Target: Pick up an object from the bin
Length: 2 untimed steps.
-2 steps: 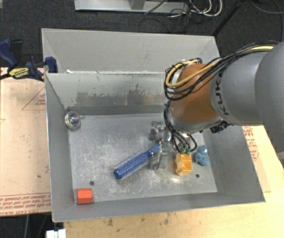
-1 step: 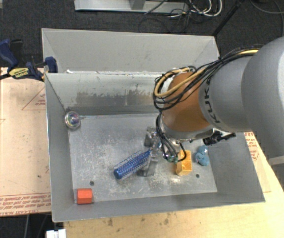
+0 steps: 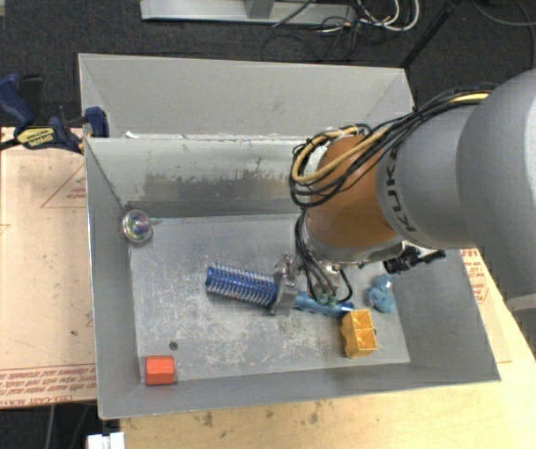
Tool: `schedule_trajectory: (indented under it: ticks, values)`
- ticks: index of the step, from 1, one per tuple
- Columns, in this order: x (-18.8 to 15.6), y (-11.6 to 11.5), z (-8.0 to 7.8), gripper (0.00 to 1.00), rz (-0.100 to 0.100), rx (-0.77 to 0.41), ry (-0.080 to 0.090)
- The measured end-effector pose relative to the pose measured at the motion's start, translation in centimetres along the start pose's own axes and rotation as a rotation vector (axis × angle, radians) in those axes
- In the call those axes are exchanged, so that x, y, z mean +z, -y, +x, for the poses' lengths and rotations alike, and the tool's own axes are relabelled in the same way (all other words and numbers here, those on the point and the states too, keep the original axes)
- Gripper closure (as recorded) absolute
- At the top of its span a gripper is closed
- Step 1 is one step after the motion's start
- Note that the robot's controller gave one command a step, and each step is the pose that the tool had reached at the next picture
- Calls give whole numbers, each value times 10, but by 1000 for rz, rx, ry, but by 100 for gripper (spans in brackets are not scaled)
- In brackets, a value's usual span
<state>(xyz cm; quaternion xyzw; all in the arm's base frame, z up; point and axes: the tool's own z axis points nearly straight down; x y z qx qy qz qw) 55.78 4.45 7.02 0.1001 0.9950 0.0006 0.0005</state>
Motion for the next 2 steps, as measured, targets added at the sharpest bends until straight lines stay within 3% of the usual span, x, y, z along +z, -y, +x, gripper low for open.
schedule_trajectory:
  ticks: [1,2]
  values:
    - [-106,22,14,100,-1,-1,6]
    - [-202,29,40,100,-1,23,7]
